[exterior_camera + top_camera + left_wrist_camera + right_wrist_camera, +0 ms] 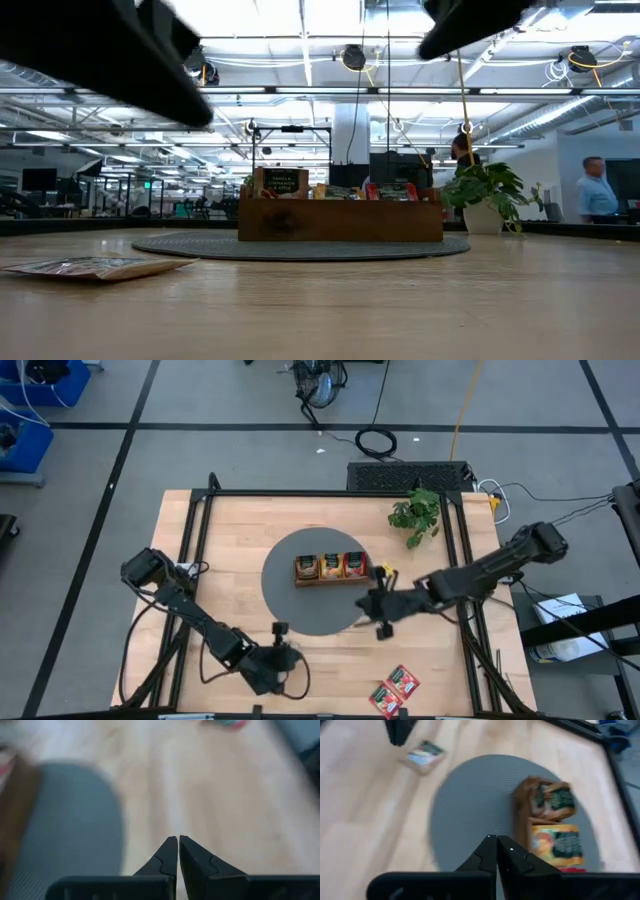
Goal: Pick & Place Tea
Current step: Put the left red tea sachet into the right section of the wooden organizer
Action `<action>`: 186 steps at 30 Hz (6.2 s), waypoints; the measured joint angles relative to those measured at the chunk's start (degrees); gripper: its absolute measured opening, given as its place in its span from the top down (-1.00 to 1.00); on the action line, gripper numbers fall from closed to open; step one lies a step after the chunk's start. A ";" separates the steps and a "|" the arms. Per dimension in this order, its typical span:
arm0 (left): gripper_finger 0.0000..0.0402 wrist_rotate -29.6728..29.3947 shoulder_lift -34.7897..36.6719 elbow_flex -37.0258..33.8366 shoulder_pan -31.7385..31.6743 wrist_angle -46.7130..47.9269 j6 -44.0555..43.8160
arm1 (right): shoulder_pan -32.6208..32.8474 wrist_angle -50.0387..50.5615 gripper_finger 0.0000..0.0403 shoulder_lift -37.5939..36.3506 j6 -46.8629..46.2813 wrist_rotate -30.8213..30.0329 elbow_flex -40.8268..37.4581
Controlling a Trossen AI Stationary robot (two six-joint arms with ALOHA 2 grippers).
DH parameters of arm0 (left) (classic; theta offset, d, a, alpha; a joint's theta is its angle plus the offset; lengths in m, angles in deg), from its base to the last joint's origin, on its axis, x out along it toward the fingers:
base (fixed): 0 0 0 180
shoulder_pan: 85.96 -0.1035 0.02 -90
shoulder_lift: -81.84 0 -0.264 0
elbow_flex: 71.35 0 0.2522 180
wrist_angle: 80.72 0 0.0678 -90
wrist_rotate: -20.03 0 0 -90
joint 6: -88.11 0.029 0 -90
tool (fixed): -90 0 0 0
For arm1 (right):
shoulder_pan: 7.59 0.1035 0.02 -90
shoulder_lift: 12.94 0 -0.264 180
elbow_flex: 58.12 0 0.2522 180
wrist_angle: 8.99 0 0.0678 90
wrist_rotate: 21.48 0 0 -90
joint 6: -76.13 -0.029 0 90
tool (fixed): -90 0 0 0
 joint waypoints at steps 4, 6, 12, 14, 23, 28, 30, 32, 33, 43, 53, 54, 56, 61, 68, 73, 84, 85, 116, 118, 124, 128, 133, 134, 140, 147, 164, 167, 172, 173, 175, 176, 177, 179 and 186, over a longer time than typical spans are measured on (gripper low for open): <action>0.87 4.72 -0.01 0.02 0.09 -10.04 9.00 | 5.87 5.73 0.99 -2.00 -4.40 -0.04 0.01; 0.87 6.40 -0.23 0.02 -0.35 -12.96 10.71 | 8.72 9.23 1.00 -2.46 -7.02 -0.03 0.00; 0.87 11.60 -6.00 0.20 -3.74 -20.50 13.08 | 18.17 17.69 1.00 -1.99 -18.26 1.98 -0.87; 0.87 13.04 -7.99 1.01 -6.17 -24.81 15.75 | 21.57 17.07 1.00 -1.99 -22.00 5.28 -2.15; 0.87 24.74 -9.27 4.85 -14.08 -27.64 12.47 | 32.77 -15.22 1.00 -1.60 -30.70 12.66 -14.43; 0.87 24.59 -9.27 4.90 -13.60 -22.61 11.72 | 31.72 -29.78 1.00 2.38 -29.87 15.41 -20.07; 0.87 23.66 -9.35 4.87 -13.41 -21.72 11.56 | 29.92 -34.13 1.00 5.93 -29.85 16.65 -21.01; 0.87 23.30 -9.35 4.88 -13.34 -21.94 11.80 | 28.00 -38.82 1.00 9.85 -29.80 19.56 -21.07; 0.87 23.30 -9.33 4.90 -13.34 -21.90 11.80 | 27.17 -40.42 1.00 11.54 -29.68 21.73 -20.84; 0.87 23.30 -9.35 4.90 -13.05 -19.38 10.34 | 25.31 -48.24 1.00 24.96 -29.05 28.97 -18.07; 0.87 23.28 -9.35 4.90 -13.16 -18.96 10.34 | 16.82 -48.96 1.00 29.24 -28.18 26.17 -17.90; 0.87 23.28 -9.33 4.90 -13.16 -18.97 10.35 | 16.10 -48.91 1.00 29.24 -28.09 25.53 -17.90; 0.87 23.28 -9.34 4.90 -13.16 -18.88 10.35 | 14.74 -48.52 1.00 29.24 -28.20 24.56 -17.93; 0.87 23.26 -9.33 4.90 -13.19 -18.61 10.30 | 12.94 -47.19 1.00 29.29 -28.96 15.14 -18.56; 0.87 23.36 -9.35 4.90 -13.18 -18.58 8.40 | 11.48 -47.01 1.00 29.35 -38.88 4.96 -22.59; 0.87 30.64 -10.83 4.86 -12.38 -16.69 4.22 | 12.02 -54.54 1.00 29.29 -34.61 3.03 -24.79; 0.87 30.85 -14.68 4.98 -15.36 -20.06 0.42 | 14.22 -53.25 1.00 21.19 -24.89 -0.33 -24.96; 0.87 31.26 -14.86 5.02 -15.47 -20.26 -0.01 | 14.21 -50.98 1.00 20.62 -26.65 -1.18 -24.94; 0.87 31.10 -22.80 15.08 -20.28 -13.83 -0.27 | 15.65 -48.49 1.00 21.57 -33.14 12.53 -24.81; 0.87 30.21 -22.80 15.06 -20.40 -13.68 0.02 | 15.73 -48.76 1.00 21.64 -32.44 12.49 -24.83; 0.90 29.95 -20.73 14.82 -19.39 -12.23 4.45 | 15.71 -49.05 1.00 21.64 -30.90 12.46 -24.83; 0.98 29.47 -18.22 14.73 -16.87 -13.18 6.23 | 15.73 -49.13 1.00 21.44 -30.78 12.45 -24.83; 0.96 29.52 -19.12 14.86 -14.99 -15.06 6.64 | 15.73 -49.01 1.00 20.93 -32.42 11.11 -24.83; 0.97 29.49 -19.29 14.83 -14.96 -15.42 6.74 | 15.65 -48.24 1.00 20.43 -33.15 10.58 -24.83; 0.96 29.16 -19.14 14.91 -15.94 -17.47 7.32 | 15.44 -43.59 1.00 16.29 -35.86 10.68 -24.85; 0.97 31.72 -22.85 14.95 -17.08 -22.32 7.32 | 15.57 -28.95 1.00 10.88 -45.73 6.12 -24.81; 0.96 32.00 -25.80 15.78 -19.77 -22.44 4.46 | 15.70 -45.65 0.99 10.75 -49.86 3.13 -32.82; 0.97 32.20 -26.84 15.89 -20.48 -22.93 3.33 | 15.69 -48.21 0.97 10.78 -50.93 3.34 -33.86; 0.96 32.65 -26.82 15.85 -20.95 -22.11 3.05 | 15.09 -48.98 0.87 10.80 -55.24 8.00 -33.88; 0.95 32.58 -26.82 15.85 -20.95 -22.00 3.11 | 15.08 -49.14 0.84 10.80 -55.34 8.76 -33.90; 0.97 32.62 -26.82 15.82 -20.95 -21.63 3.13 | 15.08 -49.40 0.75 10.78 -55.49 9.17 -33.90; 0.98 32.68 -26.84 15.82 -20.95 -21.58 3.13 | 15.02 -49.01 0.70 10.78 -55.99 9.12 -33.90; 0.98 32.68 -26.84 15.80 -20.95 -21.52 3.15 | 14.82 -48.33 0.66 10.78 -57.00 9.10 -33.90; 0.97 32.68 -26.86 15.78 -20.95 -21.52 3.13 | 13.88 -46.89 0.57 10.80 -60.01 9.30 -33.90; 0.98 32.71 -26.95 15.74 -20.95 -21.53 2.99 | 9.90 -45.31 0.39 10.69 -67.06 13.84 -33.88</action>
